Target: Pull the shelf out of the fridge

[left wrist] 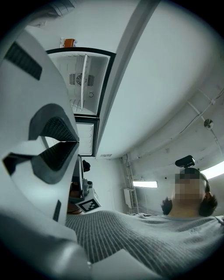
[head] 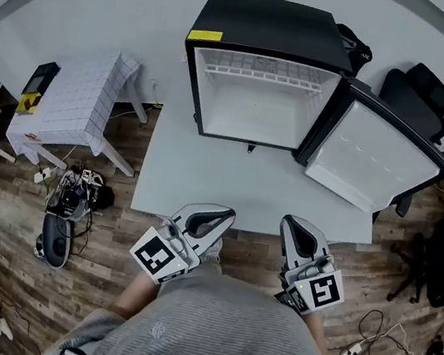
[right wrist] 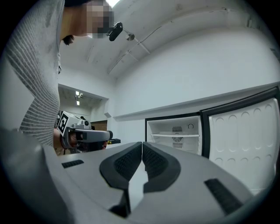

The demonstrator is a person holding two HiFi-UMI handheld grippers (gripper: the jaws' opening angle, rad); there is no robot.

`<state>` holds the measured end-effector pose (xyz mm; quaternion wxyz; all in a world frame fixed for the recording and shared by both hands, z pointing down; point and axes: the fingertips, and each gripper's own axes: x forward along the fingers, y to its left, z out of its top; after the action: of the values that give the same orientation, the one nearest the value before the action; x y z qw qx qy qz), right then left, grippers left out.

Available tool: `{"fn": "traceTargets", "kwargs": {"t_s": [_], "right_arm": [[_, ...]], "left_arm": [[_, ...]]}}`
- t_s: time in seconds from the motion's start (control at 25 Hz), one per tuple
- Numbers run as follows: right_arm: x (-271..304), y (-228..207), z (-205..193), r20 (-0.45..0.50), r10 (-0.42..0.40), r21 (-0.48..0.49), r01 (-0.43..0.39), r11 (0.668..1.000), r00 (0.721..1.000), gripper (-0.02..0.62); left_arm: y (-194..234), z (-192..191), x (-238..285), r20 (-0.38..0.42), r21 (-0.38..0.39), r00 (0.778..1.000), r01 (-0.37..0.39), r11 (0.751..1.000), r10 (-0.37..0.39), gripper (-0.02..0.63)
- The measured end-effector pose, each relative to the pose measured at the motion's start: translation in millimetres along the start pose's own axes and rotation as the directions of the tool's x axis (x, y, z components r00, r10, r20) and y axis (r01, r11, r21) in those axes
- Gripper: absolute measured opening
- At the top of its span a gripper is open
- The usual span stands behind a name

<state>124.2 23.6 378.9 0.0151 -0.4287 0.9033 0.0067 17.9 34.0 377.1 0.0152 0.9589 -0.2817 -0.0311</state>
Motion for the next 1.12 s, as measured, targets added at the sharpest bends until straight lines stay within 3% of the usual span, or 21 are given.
{"fn": "traceTargets", "kwargs": {"t_s": [0.56,1.12], "right_arm": [[98.9,-48.4,-0.3,-0.018,-0.03,-0.004,0.029,1.0,0.999,0.014],[144.7,-67.0,-1.3,-0.025,-0.081,-0.023,0.08,0.997,0.996,0.014]], "left_arm": [[104.4,7.2,40.3,-0.007,0.008,0.999,0.043,0.999,-0.043,0.012],[152.0,7.3,62.6,0.007,0.004,0.992,0.122,0.992,-0.123,0.012]]}}
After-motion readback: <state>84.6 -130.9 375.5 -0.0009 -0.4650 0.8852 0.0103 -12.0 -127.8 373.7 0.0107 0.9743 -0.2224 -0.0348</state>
